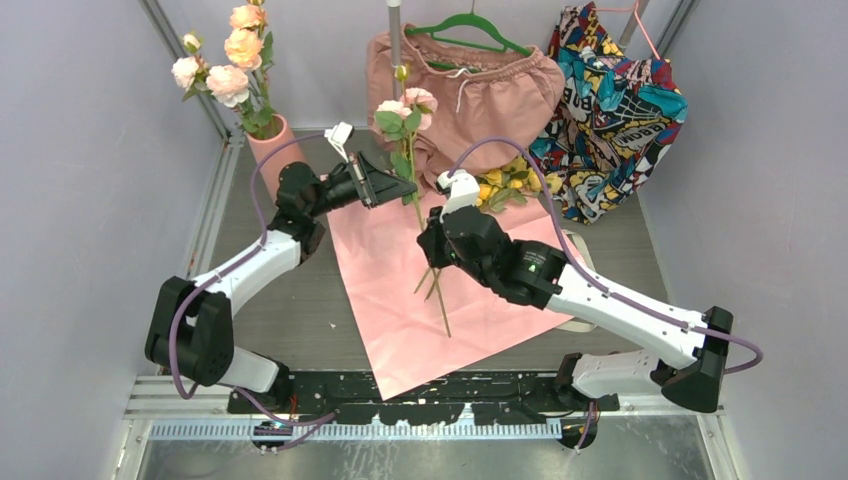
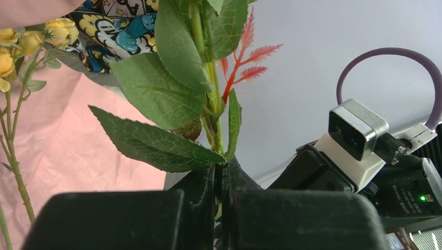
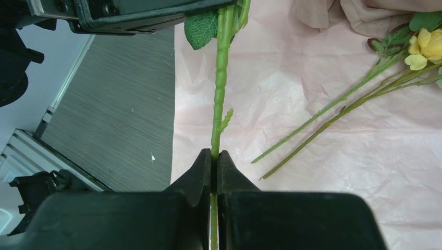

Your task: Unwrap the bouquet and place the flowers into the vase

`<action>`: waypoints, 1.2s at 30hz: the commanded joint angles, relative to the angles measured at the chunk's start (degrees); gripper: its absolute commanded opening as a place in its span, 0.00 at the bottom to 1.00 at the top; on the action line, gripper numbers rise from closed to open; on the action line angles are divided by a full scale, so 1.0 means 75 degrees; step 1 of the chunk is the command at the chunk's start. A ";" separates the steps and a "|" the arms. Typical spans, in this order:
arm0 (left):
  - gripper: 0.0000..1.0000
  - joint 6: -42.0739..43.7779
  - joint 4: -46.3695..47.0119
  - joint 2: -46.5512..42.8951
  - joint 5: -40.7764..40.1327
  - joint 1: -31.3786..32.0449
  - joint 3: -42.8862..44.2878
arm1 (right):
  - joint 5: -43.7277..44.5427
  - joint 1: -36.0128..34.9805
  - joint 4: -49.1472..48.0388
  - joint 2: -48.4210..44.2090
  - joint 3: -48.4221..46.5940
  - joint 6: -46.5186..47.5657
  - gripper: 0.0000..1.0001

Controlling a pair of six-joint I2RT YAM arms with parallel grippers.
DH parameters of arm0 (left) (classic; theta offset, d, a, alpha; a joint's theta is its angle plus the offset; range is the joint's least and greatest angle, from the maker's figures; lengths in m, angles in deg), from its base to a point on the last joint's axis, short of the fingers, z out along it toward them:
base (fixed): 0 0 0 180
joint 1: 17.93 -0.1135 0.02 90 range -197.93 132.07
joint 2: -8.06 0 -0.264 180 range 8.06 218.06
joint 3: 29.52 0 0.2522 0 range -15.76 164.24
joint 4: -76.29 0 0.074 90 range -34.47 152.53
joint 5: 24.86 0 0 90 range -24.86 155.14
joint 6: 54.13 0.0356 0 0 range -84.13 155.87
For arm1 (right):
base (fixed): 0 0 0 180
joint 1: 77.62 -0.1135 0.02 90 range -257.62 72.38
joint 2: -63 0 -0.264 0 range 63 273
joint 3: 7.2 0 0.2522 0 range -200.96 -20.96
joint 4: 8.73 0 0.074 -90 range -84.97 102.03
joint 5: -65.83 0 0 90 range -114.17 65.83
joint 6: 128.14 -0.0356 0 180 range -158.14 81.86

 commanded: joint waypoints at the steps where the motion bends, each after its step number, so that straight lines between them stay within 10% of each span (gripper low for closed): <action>1: 0.00 0.0801 -0.0519 -0.0479 0.0056 -0.0002 0.0305 | 0.0280 -0.0046 -0.0439 -0.0480 -0.0015 0.0070 0.19; 4: 0.00 0.2287 -0.2758 -0.1191 -0.0656 -0.0205 0.0928 | 0.0530 -0.0042 -0.0454 -0.0811 0.0142 0.0072 0.65; 7: 0.00 0.4035 -0.5246 -0.1827 -0.2152 -0.0330 0.2010 | 0.0748 -0.0054 -0.0502 -0.1213 0.0374 0.0123 0.83; 16: 0.00 0.6985 -0.8709 -0.1709 -0.5944 -0.1210 0.5498 | 0.1291 -0.0039 -0.0453 -0.1530 0.0851 0.0192 0.88; 23: 0.00 0.7788 -0.6883 -0.1060 -0.7836 -0.2293 0.5869 | 0.1361 0.0018 -0.0499 -0.1472 0.0999 0.0283 0.89; 36: 0.00 0.8505 -0.6667 0.0378 -0.7855 -0.2765 0.8232 | 0.0929 0.0232 -0.0757 -0.1249 0.1336 0.0088 0.88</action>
